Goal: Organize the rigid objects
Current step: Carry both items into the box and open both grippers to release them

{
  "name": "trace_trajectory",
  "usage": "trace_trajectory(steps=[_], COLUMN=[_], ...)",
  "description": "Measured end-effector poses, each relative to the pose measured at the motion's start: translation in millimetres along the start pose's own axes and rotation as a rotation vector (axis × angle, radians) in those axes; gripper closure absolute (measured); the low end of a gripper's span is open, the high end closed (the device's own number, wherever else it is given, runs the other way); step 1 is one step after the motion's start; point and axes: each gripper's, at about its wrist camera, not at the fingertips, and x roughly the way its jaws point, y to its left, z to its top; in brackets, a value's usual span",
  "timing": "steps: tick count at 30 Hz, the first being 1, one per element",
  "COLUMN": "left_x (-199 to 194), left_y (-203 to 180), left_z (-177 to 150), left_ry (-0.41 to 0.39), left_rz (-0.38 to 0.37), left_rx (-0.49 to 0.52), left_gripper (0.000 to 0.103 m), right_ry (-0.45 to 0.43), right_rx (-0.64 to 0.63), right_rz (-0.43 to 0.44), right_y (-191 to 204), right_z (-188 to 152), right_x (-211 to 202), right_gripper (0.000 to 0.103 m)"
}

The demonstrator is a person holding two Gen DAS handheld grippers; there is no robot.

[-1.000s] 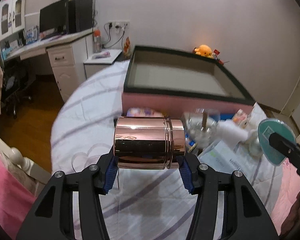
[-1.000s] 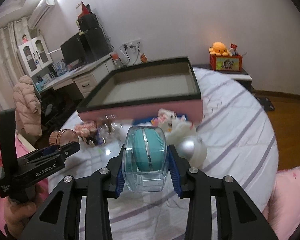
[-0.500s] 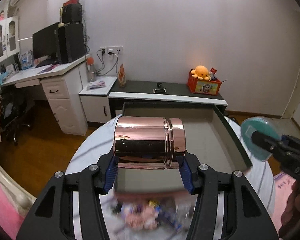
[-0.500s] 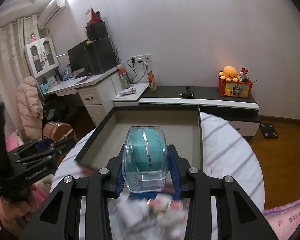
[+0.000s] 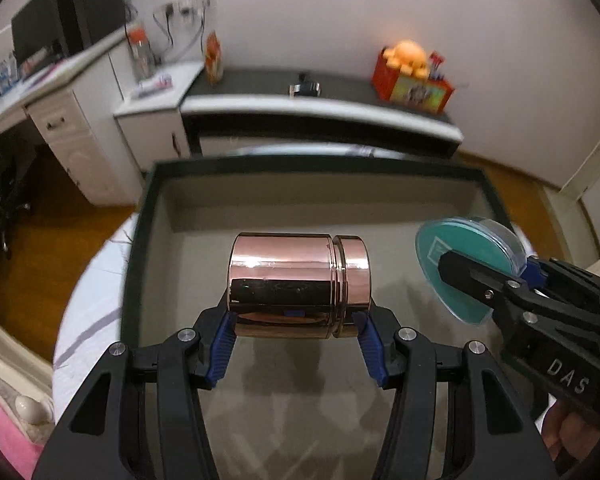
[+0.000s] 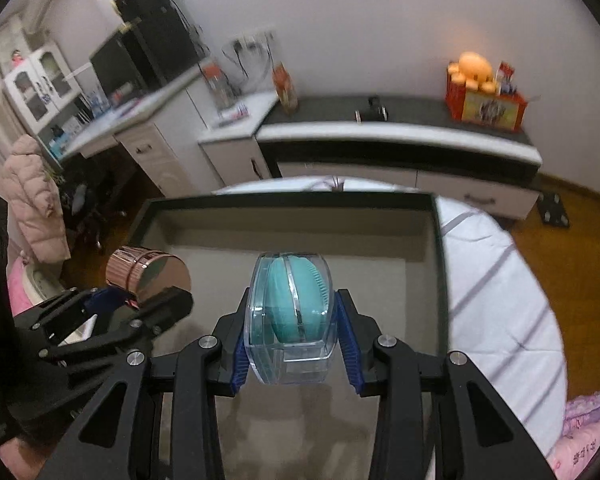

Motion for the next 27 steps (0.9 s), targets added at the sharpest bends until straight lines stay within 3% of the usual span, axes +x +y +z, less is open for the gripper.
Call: trace_trajectory(steps=[3, 6, 7, 8, 9, 10, 11, 14, 15, 16, 27], left_x=[15.9, 14.5, 10.7, 5.7, 0.9, -4.6, -12.7, -32.4, -38.7, -45.6, -126.5], left_y=[-4.7, -3.9, -3.5, -2.6, -1.3, 0.2, -0.3, 5.8, 8.4, 11.6, 41.0], left_z=[-1.2, -4.9, -5.7, -7.3, -9.0, -10.9, -13.8, -20.1, -21.9, -23.8, -79.1], left_ry=[0.059, 0.058, 0.045, 0.029, 0.014, -0.002, -0.026, -0.076, -0.090, -0.105, -0.268], left_rz=[0.029, 0.059, 0.076, 0.080, 0.086, 0.096, 0.100, 0.125, 0.137, 0.147, 0.157], left_rx=[0.014, 0.013, 0.015, 0.019, 0.026, 0.033, 0.041, 0.035, 0.029, 0.020, -0.069], left_gripper=[0.047, 0.032, 0.021, 0.015, 0.010, 0.006, 0.005, 0.000, 0.000, 0.000, 0.000], right_ry=[0.061, 0.085, 0.085, 0.079, 0.065, 0.060, 0.054, 0.003, -0.001, -0.004, -0.153], right_rx=[0.016, 0.037, 0.041, 0.047, 0.051, 0.049, 0.044, 0.011, 0.011, 0.013, -0.014], right_rz=[-0.011, -0.019, -0.017, -0.019, -0.016, 0.002, 0.013, -0.037, -0.029, -0.029, -0.022], right_y=[-2.4, -5.7, -6.3, -7.3, -8.3, -6.8, -4.5, 4.6, 6.2, 7.6, 29.0], right_z=[3.3, 0.3, -1.1, -2.0, -3.5, -3.8, -3.9, -5.2, -5.6, -7.9, -40.7], right_x=[22.4, 30.9, 30.7, 28.3, 23.8, 21.4, 18.2, 1.2, -2.7, -8.6, -87.0], right_gripper=[0.064, 0.063, 0.056, 0.041, 0.035, 0.032, 0.018, 0.012, 0.002, 0.000, 0.000])
